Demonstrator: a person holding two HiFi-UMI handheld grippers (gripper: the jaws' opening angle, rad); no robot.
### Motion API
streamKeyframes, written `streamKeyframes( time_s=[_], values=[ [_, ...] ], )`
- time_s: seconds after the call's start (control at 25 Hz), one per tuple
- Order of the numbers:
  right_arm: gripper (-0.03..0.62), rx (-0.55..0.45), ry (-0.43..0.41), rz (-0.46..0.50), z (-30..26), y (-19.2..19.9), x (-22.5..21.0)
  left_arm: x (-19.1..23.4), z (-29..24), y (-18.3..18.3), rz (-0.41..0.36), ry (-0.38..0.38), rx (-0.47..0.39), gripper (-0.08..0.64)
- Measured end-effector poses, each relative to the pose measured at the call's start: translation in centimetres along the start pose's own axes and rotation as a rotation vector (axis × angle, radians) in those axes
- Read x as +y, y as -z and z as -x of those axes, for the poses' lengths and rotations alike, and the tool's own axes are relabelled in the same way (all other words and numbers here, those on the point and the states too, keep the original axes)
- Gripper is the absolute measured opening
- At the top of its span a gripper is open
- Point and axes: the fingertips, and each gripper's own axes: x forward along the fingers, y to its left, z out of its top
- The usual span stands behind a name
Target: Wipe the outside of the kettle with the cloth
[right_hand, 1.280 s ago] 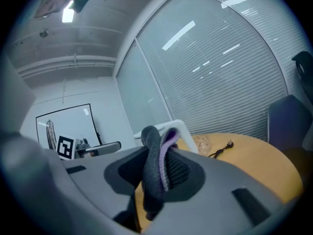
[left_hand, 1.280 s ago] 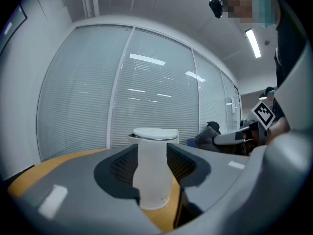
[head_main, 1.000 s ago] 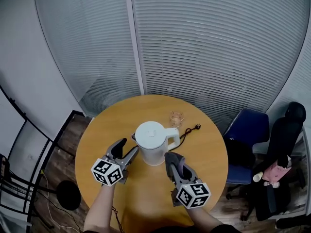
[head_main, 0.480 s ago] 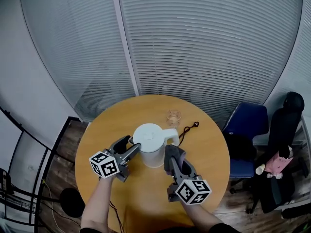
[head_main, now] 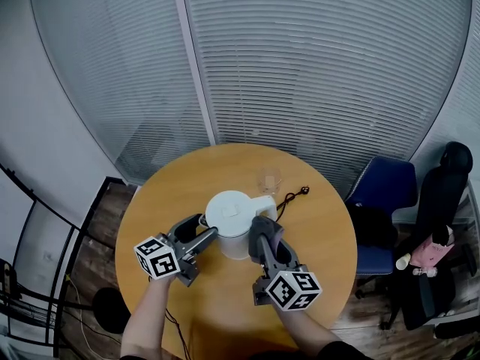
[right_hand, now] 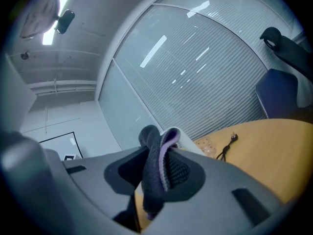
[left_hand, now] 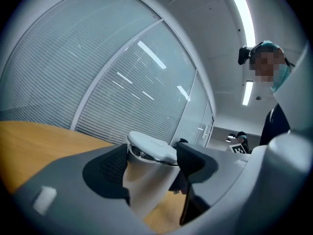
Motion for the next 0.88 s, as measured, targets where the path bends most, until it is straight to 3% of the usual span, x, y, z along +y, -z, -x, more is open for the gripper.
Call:
streamKeyframes(
  time_s=[0.56,0.88],
  values=[
    [0.091,0.132,0.125,-0.067,-2.1,6.1,-6.3,-1.9,1.7,1.0,-0.016,-0.004,0.031,0.301],
    [0.091,0.243,0.222,-0.107,-2.6,10.7,-9.9,-2.2,2.0,1.1,-0.008,-0.019,-0.002,0.301]
  ],
)
